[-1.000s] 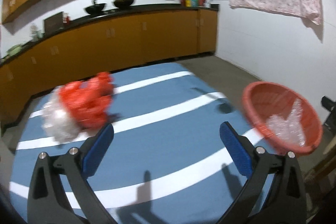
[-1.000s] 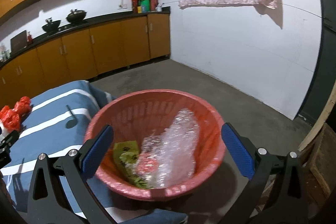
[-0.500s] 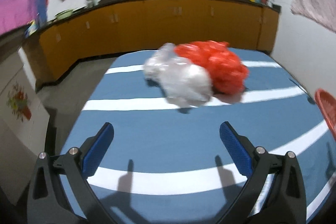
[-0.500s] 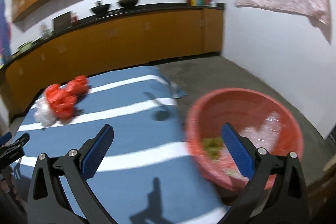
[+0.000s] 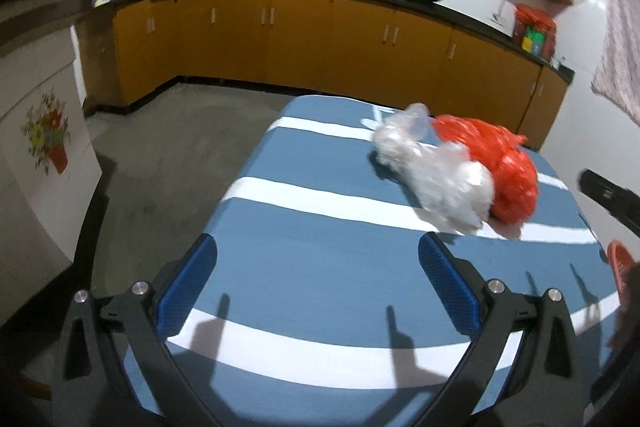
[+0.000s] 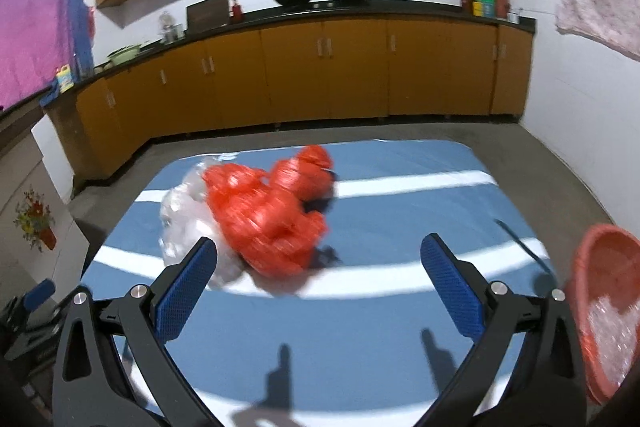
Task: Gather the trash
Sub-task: 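Grasp the large red bag with the right tool while the left tool grasps a clear plastic bag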
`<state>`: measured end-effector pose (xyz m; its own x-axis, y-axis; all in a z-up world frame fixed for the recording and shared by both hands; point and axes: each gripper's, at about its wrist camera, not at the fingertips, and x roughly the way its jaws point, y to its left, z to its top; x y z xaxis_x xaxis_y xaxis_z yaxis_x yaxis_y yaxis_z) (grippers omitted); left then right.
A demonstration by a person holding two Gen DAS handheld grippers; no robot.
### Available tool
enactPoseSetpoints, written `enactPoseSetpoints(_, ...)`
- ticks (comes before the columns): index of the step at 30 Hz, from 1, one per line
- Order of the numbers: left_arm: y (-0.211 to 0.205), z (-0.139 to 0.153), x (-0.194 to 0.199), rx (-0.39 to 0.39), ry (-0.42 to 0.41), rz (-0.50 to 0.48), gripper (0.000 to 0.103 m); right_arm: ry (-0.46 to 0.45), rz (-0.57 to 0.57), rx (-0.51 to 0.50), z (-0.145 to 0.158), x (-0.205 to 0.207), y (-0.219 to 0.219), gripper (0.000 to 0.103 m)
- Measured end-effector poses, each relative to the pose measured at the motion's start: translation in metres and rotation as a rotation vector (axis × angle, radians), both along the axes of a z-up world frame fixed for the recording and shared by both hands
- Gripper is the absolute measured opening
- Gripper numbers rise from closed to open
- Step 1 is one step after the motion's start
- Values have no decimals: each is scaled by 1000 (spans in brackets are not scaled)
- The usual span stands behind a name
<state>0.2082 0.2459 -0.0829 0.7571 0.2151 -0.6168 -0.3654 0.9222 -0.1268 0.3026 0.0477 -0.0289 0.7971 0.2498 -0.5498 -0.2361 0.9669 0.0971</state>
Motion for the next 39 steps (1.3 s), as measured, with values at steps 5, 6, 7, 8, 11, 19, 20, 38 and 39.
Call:
enactPoseSetpoints(5, 20, -3, -3, -53, 0, 34, 99, 33, 23, -10, -14, 28, 29, 101)
enactPoseSetpoints(6, 23, -4, -2, -64, 2, 35, 99, 38, 26, -20, -16, 30, 32, 101)
enactPoseSetpoints(7, 26, -5, -2, -78, 6, 36, 99, 47, 29, -38, -20, 35, 37, 101)
enactPoseSetpoints(8, 27, -6, -1, -85, 9, 36, 99, 55, 31, -54, -24, 39, 41, 100)
enactPoseSetpoints(11, 28, -7, 1, -98, 14, 30, 99, 100, 60, -80, -37, 42, 45, 76)
enactPoseSetpoints(19, 14, -3, 5, -58, 3, -13, 99, 121, 67, -73, -35, 31, 28, 45)
enactPoseSetpoints(20, 11, -2, 5, -50, 0, -18, 99, 119, 66, -71, -34, 27, 25, 44)
enactPoseSetpoints(38, -52, 13, 31, 5, -39, -157, 99, 84, -103, -37, -31, -25, -66, 44)
enactPoseSetpoints(39, -60, 18, 37, 6, -58, -171, 99, 85, -114, -38, -31, -26, -70, 44)
